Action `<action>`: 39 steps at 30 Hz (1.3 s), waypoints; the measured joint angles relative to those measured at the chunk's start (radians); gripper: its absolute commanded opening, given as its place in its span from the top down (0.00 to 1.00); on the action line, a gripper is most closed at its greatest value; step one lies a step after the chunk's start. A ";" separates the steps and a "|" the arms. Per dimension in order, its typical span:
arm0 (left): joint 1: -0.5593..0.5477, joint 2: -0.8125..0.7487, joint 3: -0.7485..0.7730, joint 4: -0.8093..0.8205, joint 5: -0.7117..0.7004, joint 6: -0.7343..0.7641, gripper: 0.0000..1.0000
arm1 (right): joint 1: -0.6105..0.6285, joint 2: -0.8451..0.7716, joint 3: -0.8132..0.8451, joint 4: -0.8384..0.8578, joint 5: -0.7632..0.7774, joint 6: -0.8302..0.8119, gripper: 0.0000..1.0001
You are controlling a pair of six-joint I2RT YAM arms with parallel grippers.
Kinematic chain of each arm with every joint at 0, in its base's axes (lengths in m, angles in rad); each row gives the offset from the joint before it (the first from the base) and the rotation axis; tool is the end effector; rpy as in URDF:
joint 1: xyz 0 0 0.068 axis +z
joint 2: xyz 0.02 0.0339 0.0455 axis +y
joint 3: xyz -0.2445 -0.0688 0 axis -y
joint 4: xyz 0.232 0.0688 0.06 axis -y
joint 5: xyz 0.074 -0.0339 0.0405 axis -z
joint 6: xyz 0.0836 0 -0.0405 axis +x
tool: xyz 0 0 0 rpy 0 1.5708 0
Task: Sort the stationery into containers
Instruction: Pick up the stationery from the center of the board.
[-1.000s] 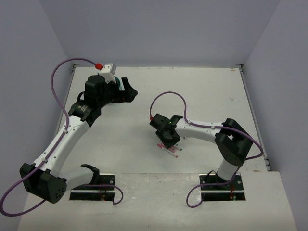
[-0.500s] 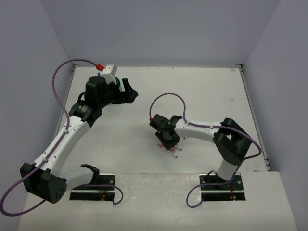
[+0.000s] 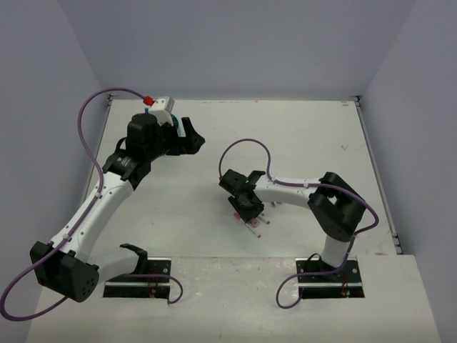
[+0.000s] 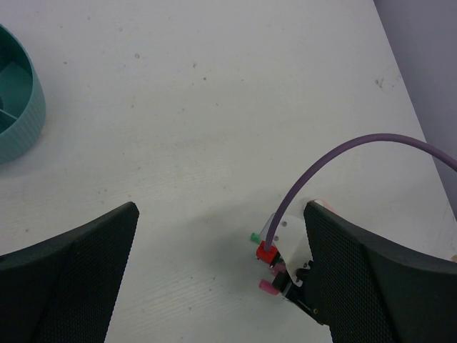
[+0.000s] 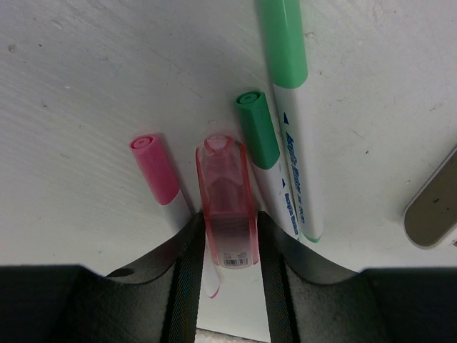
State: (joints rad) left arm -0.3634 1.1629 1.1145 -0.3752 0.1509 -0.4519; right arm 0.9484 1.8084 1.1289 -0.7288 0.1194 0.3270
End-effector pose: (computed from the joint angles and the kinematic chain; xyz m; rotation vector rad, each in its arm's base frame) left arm 0.2764 -0.1185 0.3223 0.0093 2.0534 -0.6677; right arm 0.1953 0.2551 0.0971 -0.8853 2.8038 0.0013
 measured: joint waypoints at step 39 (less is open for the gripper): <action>-0.181 0.093 -0.202 0.491 0.318 -0.339 0.26 | 0.000 -0.493 -0.037 0.304 0.100 -0.067 1.00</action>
State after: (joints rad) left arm -0.5447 1.2556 0.9127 0.1156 0.4689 -0.7910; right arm 0.9482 1.3151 1.0924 -0.4249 0.2192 0.2600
